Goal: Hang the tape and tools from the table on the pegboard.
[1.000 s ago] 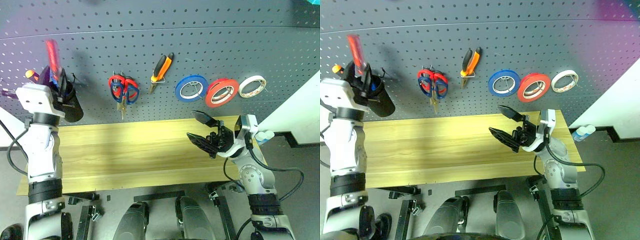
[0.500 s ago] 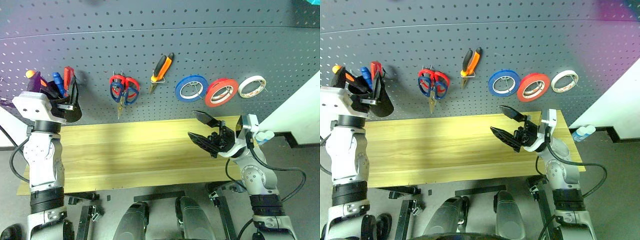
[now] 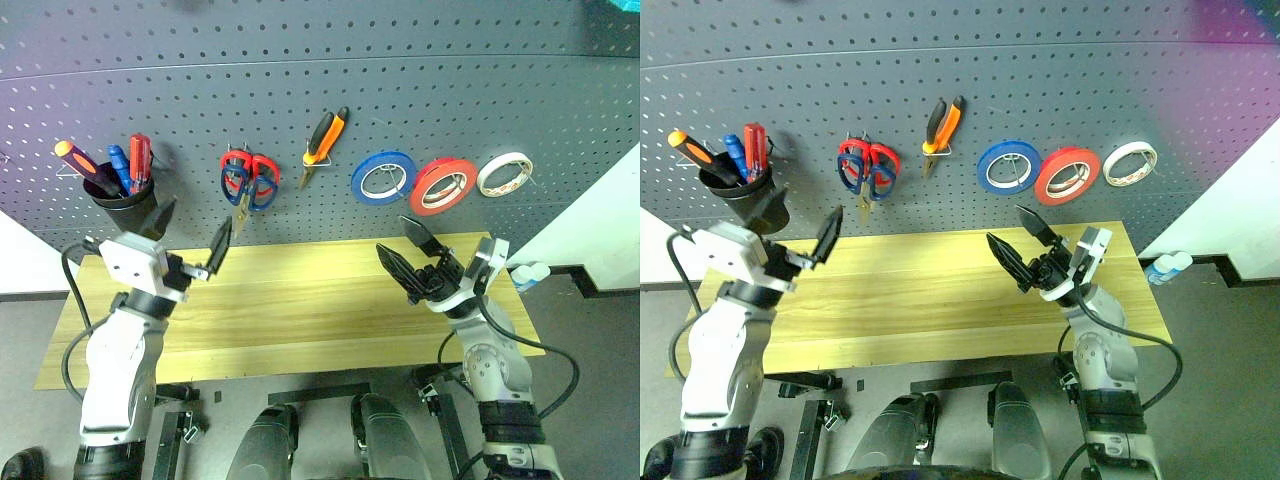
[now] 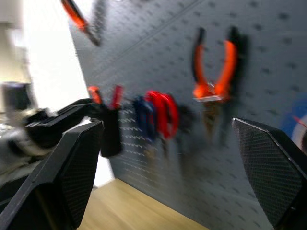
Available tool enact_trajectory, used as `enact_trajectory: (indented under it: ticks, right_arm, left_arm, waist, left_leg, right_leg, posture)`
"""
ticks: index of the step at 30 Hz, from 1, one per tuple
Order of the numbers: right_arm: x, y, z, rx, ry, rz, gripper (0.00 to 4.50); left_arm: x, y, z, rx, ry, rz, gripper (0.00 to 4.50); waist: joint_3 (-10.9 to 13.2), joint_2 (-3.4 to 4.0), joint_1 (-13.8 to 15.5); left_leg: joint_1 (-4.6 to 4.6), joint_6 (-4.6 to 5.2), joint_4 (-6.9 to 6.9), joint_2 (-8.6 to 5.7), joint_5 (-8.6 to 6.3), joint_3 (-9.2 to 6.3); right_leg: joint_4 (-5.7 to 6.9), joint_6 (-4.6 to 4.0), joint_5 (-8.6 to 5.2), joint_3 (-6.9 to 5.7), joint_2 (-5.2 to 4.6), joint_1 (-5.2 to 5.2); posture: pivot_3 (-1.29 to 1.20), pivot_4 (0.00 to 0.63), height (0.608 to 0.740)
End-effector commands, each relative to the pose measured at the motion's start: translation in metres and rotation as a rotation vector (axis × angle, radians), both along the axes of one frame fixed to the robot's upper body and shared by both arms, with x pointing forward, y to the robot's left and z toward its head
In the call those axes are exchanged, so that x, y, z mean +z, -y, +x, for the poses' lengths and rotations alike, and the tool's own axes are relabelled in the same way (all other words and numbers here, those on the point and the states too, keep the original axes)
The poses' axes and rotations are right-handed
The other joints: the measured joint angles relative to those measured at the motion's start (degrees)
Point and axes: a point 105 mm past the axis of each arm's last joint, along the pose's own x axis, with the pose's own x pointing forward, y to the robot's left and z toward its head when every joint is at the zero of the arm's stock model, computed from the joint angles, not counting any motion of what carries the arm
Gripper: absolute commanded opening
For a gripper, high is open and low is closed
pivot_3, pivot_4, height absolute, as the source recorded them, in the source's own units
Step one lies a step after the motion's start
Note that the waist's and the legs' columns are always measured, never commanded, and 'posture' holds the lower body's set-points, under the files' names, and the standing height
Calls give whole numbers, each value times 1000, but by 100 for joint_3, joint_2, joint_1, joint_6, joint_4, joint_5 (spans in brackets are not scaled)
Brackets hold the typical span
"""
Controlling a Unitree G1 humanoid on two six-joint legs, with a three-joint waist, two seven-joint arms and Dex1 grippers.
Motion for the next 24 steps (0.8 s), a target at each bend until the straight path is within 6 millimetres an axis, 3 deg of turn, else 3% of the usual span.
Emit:
enact_trajectory:
  ticks: [1,6,11,15,18,24]
  right_arm:
    - [-9,9,-4,-120,-1,-12,4500]
    - [-43,30,-14,-312,-93,-73,4500]
    - [-76,46,-30,-458,-199,-136,4500]
    - [-93,50,-36,-543,-267,-200,4500]
    - [-106,57,-36,-660,-347,-265,4500]
    - [-123,67,-46,-737,-442,-339,4500]
  left_arm:
    - [-19,0,-12,-10,-39,20,4487]
    - [-71,-14,-26,57,-189,-23,4487]
    - [-109,-22,-35,95,-323,-101,4487]
    - [-129,-26,-38,118,-400,-149,4487]
    - [-135,-27,-38,121,-410,-147,4487]
    - [-150,-43,-39,221,-449,-174,4487]
  waist:
    - [-17,3,0]
    - [-46,18,5]
    - [-66,17,14]
    - [-73,17,11]
    - [-77,17,6]
    - [-113,21,32]
  left_leg:
    - [2,0,0,-1,0,1]
    - [54,3,-11,1,-3,3]
    - [76,4,-13,5,-4,3]
    - [77,4,-11,4,-3,4]
    - [78,4,-10,7,-4,3]
    - [76,4,-11,6,-4,1]
  right_leg:
    - [-1,0,0,0,0,1]
    - [-8,0,-3,0,1,52]
    - [-16,1,-7,-1,3,79]
    - [-19,2,-8,-1,1,83]
    - [-18,1,-9,0,3,82]
    - [-20,-1,-15,4,1,82]
  posture:
    - [-65,153,740]
    - [-60,145,740]
    - [-57,149,740]
    - [-62,152,740]
    - [-60,152,740]
    - [-63,150,740]
